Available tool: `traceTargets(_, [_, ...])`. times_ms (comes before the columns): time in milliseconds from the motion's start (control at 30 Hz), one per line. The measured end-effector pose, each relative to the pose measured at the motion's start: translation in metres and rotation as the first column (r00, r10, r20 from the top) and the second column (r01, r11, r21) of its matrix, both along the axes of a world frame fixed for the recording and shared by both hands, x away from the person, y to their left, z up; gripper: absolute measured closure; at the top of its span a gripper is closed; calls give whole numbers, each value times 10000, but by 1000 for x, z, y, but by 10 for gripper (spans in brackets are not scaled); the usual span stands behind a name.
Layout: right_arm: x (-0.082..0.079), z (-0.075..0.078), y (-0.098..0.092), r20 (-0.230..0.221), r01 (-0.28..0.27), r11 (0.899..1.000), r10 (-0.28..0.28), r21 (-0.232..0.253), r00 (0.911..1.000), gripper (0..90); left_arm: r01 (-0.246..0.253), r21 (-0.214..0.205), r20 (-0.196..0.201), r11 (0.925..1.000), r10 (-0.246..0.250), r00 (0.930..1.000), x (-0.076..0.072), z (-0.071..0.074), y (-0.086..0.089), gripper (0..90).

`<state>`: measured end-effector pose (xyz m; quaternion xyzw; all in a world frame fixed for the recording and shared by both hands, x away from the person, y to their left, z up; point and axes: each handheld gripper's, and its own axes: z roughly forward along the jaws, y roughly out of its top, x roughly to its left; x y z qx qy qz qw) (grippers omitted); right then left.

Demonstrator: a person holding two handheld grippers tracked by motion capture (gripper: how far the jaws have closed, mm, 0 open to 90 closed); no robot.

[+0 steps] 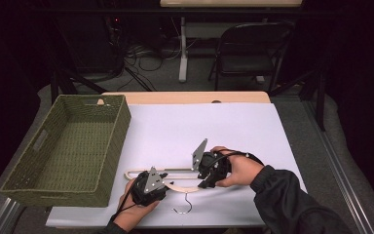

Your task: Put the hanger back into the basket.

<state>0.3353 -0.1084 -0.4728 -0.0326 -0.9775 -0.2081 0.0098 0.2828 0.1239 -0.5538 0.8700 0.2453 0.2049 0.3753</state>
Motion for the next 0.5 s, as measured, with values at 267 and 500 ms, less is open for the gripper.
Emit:
traceTargets(267, [-5,-2,-3,-187,-263,9996,265,79,9995,587,2,-75,-20,10000,-2,10000,0,0,1,617])
traceTargets(500, [-13,-9,7,113,-698,9975,700,-146,9975,540,4,-63,-48,10000,-4,10000,1,1,1,617])
